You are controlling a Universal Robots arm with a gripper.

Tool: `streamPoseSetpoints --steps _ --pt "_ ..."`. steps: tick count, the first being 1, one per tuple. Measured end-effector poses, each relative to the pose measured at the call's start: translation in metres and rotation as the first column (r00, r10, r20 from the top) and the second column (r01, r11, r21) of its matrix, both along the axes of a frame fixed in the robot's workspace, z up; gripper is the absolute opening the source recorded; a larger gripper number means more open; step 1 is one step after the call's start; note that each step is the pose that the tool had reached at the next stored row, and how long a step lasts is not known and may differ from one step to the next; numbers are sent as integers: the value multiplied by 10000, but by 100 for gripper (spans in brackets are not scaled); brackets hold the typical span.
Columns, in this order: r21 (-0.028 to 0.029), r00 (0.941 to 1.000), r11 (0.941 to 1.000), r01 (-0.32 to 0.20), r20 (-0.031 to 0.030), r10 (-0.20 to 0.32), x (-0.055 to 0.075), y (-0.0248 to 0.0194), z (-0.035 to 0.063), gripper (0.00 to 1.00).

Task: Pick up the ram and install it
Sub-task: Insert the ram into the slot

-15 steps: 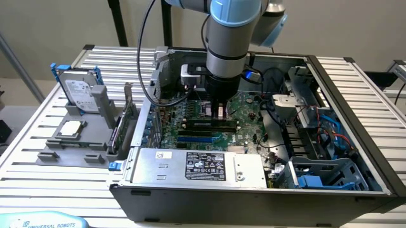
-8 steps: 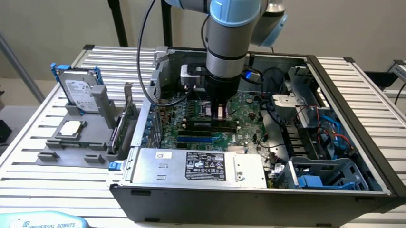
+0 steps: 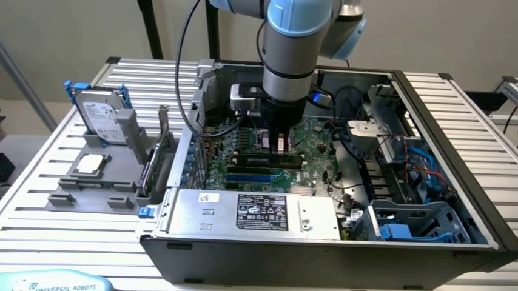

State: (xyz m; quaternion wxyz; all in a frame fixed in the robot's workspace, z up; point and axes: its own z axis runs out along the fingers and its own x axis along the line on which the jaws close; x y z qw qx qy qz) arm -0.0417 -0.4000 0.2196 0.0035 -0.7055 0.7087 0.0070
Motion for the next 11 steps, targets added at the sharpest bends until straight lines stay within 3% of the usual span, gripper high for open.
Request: streamPoseSetpoints --steps 3,4,5,11 --pt "-1 10000 10000 1 -1 -1 0 0 1 15" --pt "0 10000 10000 1 0 -1 0 0 6 22" --pt "2 10000 10000 1 1 -1 0 0 18 22" --pt "1 10000 10000 1 0 -1 0 0 220 22"
